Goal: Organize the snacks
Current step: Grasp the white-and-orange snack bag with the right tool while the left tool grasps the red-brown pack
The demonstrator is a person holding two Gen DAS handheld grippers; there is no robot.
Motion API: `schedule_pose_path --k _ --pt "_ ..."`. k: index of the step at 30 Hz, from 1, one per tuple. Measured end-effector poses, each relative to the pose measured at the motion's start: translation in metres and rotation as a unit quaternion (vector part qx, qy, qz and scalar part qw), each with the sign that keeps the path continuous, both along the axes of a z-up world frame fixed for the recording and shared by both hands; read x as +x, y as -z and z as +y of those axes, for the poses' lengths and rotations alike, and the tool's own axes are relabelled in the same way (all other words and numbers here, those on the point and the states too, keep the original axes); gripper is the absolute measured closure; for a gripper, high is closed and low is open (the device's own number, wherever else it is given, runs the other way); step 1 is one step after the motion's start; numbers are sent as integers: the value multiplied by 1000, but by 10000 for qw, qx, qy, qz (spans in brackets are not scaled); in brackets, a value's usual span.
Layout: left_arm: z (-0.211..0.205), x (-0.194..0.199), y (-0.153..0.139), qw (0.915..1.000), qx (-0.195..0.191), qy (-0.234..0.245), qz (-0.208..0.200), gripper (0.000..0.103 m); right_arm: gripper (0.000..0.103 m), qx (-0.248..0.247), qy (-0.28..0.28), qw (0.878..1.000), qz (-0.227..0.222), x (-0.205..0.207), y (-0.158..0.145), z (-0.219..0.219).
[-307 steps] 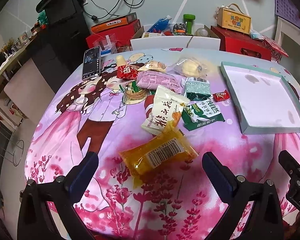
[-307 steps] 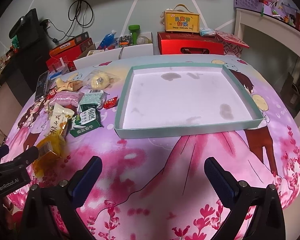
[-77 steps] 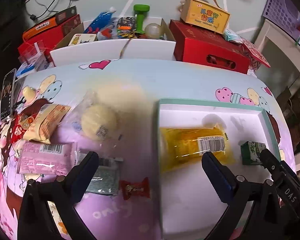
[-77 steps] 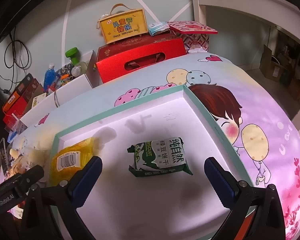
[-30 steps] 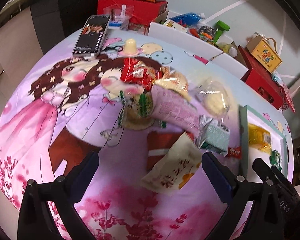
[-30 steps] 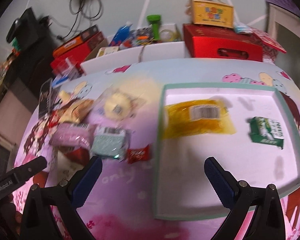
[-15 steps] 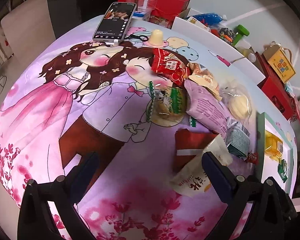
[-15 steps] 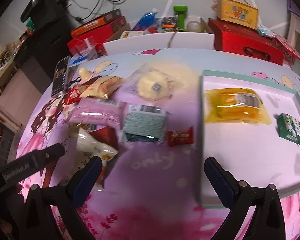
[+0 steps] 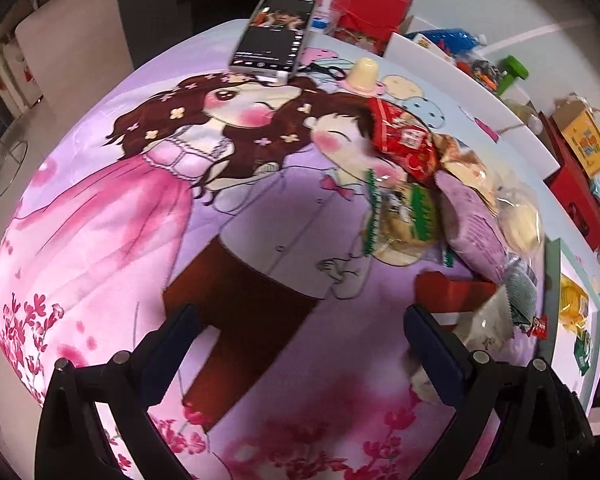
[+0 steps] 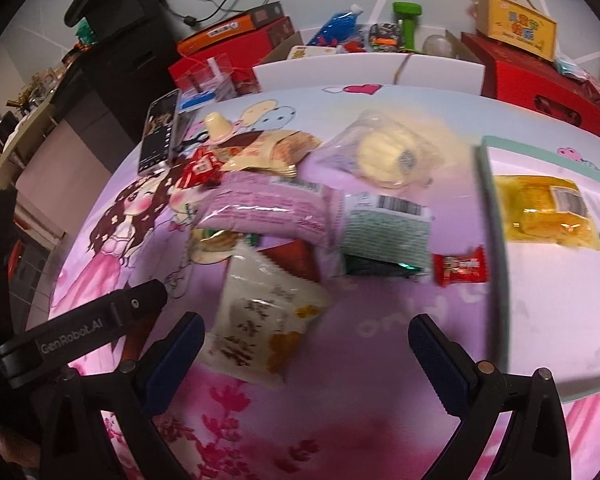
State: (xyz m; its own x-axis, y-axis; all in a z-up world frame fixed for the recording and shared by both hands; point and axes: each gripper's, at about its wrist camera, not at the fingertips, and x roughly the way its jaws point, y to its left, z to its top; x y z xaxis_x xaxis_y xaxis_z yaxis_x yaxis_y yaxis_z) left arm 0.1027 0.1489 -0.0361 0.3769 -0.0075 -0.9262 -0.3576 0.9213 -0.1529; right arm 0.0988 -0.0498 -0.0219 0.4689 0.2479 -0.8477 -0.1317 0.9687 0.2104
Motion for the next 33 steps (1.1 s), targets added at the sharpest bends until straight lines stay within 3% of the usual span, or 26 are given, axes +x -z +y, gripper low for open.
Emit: schedule_pose_path --k 13,16,19,23,24,33 --pt "10 0 6 9999 -144 -82 9 1 1 -50 -12 9999 92 9 22 22" --pt "8 1 6 9999 -126 -62 27 1 10 -1 81 9998 157 10 24 18" --pt "5 2 7 9999 -105 -34 39 1 27 186 96 9994 260 11 28 14" --pt "4 2 6 10000 -83 -14 36 1 38 535 52 9977 411 12 32 10" --pt "3 2 6 10000 -78 -5 36 1 47 600 38 9973 431 12 32 9" --pt "-3 3 2 9999 -57 85 -15 1 47 793 30 9957 472 9 30 2"
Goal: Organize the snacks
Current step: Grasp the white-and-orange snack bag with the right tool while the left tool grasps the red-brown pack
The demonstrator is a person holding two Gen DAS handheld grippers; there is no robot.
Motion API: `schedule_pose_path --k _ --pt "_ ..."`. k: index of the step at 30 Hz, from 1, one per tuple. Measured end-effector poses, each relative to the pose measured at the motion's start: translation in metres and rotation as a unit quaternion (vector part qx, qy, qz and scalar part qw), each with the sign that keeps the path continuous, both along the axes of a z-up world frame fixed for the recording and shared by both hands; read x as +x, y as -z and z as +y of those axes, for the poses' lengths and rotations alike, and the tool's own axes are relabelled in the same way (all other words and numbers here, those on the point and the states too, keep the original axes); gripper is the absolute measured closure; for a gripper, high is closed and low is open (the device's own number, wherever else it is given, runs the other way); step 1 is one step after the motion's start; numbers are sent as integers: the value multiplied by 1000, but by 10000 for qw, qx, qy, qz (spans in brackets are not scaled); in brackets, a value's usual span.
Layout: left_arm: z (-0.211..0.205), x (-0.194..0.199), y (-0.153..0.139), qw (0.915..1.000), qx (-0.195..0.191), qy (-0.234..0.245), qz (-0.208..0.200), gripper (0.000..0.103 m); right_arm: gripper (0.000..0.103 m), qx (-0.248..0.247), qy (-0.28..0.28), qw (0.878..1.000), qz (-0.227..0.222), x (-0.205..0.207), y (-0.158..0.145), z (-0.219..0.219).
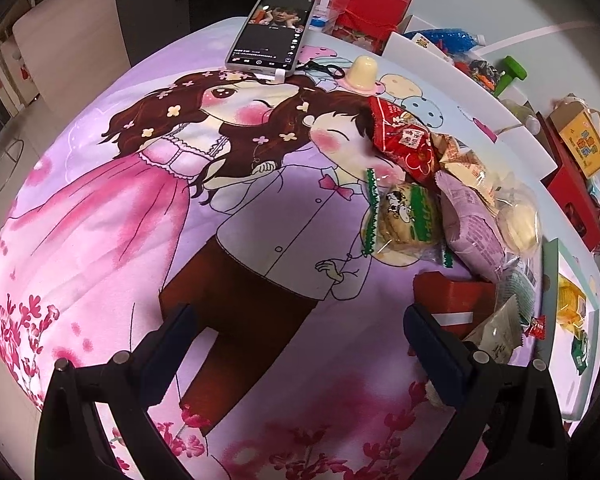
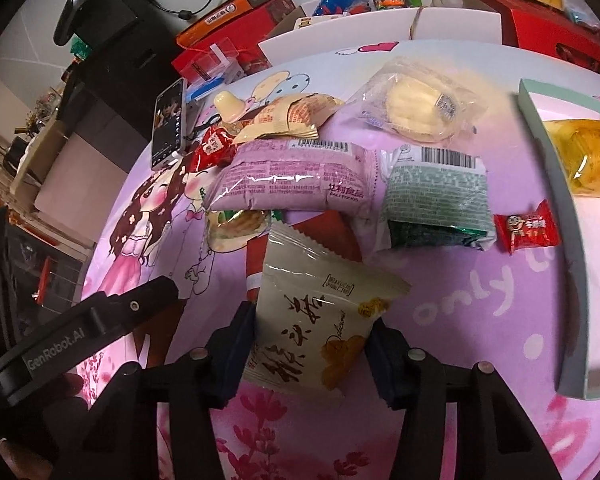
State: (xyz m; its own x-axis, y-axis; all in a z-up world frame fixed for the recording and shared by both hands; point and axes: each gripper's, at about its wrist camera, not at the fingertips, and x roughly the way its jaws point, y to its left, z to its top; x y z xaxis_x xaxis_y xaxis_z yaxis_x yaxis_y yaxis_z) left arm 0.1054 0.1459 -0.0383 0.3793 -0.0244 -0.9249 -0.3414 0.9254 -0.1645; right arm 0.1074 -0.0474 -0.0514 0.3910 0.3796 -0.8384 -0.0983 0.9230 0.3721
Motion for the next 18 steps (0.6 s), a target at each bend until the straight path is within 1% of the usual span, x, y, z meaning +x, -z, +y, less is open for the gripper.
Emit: schedule_pose_path --k 6,12,18 --pt "-5 1 -4 10000 12 53 -53 1 48 23 63 10000 -61 -4 -9 -12" --pt "-11 4 -8 9999 -111 41 -107 1 48 8 193 9997 -169 -5 -22 -26" --pt "-32 12 -12 9993 -200 257 -158 1 48 -125 538 9980 -303 -2 -37 -54"
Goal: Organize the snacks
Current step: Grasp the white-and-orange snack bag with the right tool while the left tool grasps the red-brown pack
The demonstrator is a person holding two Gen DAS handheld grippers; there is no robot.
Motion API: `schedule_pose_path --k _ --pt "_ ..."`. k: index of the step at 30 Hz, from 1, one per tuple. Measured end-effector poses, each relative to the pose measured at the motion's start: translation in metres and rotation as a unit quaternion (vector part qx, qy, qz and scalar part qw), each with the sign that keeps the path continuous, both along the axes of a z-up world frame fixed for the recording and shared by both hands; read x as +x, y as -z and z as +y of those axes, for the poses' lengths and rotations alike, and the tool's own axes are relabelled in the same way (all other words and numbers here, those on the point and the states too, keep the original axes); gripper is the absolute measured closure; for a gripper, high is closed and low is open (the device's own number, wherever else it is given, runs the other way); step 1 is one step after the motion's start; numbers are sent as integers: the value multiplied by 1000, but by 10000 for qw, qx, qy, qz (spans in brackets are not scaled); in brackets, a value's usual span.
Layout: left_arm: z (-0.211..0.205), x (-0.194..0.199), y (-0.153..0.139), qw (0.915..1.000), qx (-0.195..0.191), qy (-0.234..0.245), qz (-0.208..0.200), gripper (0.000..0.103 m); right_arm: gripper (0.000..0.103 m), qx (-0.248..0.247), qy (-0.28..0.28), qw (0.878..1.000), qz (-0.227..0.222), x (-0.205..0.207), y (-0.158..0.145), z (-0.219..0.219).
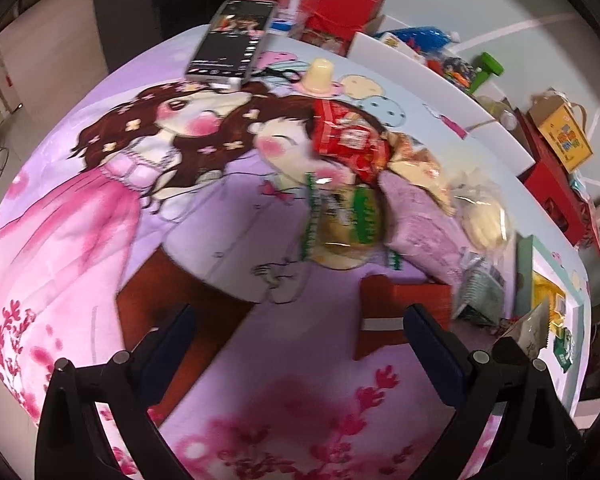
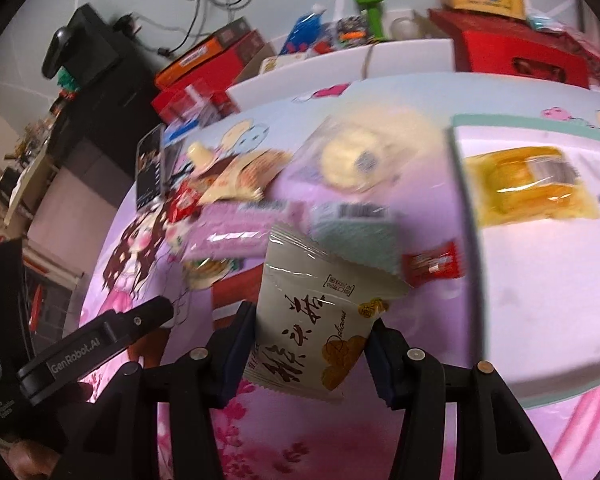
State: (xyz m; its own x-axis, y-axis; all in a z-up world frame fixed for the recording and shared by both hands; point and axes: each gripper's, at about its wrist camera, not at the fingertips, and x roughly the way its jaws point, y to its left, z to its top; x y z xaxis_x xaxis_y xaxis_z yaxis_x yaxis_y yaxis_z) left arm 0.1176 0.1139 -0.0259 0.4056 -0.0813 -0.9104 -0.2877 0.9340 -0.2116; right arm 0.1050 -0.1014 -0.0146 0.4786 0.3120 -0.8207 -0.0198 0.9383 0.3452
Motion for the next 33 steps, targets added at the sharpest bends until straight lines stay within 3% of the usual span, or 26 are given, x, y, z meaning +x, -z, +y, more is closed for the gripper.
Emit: schedule_pose_path --k 12,17,28,33 --pt "-49 19 1 9983 35 579 41 1 48 -188 905 9956 -159 1 -18 -77" --pt "-65 25 7 9968 231 758 114 1 48 -189 1196 9925 -178 -1 -22 -102" --pt "-89 33 22 9925 604 1036 247 2 48 -142 1448 9892 -153 -9 -23 -128" --pt "-92 35 28 9917 638 1076 313 8 48 -122 1430 9895 -147 -9 -23 -129"
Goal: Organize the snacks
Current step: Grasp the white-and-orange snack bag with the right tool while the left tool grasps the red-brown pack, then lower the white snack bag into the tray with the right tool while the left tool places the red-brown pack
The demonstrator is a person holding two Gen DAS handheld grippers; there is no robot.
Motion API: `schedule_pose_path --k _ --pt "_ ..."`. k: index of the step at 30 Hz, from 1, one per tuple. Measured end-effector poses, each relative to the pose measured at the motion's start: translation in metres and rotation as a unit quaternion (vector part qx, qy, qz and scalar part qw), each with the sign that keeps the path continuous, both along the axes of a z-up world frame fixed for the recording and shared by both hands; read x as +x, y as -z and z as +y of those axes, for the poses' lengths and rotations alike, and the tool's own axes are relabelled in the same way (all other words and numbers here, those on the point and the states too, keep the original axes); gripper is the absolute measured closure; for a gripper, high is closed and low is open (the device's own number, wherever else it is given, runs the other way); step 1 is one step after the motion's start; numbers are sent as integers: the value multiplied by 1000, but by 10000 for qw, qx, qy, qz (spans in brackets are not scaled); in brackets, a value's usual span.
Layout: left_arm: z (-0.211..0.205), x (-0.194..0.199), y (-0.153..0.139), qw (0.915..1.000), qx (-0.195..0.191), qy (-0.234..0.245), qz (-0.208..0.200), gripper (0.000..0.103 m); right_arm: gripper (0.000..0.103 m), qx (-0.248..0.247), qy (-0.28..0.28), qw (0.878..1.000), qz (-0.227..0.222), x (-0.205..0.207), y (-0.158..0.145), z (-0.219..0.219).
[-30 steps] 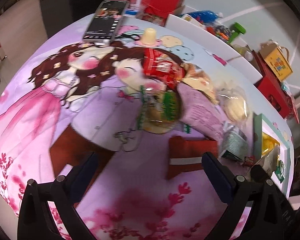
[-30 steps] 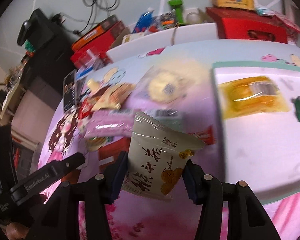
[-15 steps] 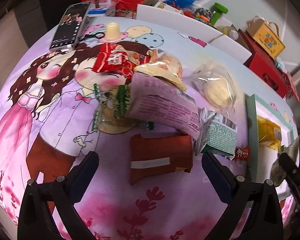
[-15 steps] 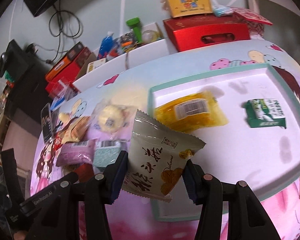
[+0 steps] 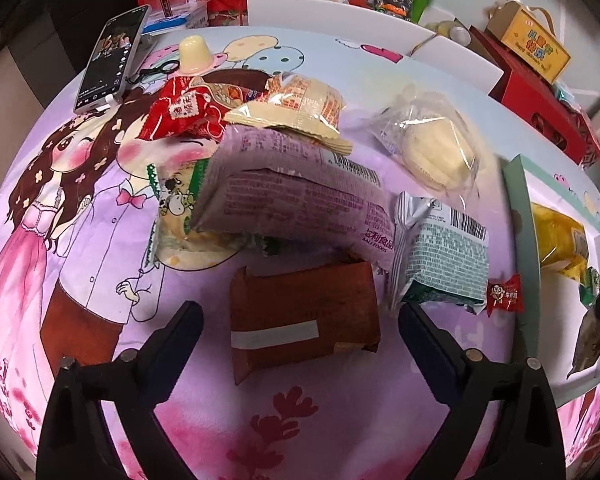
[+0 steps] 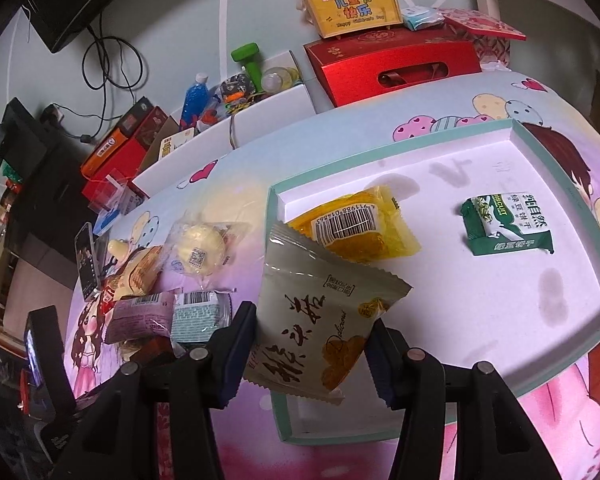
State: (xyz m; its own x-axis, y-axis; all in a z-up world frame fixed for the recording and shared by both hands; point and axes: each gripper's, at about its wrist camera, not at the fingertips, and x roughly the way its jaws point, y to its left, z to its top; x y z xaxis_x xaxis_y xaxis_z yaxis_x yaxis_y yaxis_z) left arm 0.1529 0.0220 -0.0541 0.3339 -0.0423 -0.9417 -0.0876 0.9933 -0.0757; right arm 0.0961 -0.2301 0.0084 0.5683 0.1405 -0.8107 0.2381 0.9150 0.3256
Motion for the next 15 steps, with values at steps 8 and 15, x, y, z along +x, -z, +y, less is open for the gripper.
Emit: schedule_pose_path --k 8,15 --pt "0 -3 1 10000 -6 12 -4 32 48 18 12 10000 -17 0 -1 -2" --pt "3 -5 -4 10000 -79 -21 -29 33 48 27 26 10000 -23 0 -1 -4"
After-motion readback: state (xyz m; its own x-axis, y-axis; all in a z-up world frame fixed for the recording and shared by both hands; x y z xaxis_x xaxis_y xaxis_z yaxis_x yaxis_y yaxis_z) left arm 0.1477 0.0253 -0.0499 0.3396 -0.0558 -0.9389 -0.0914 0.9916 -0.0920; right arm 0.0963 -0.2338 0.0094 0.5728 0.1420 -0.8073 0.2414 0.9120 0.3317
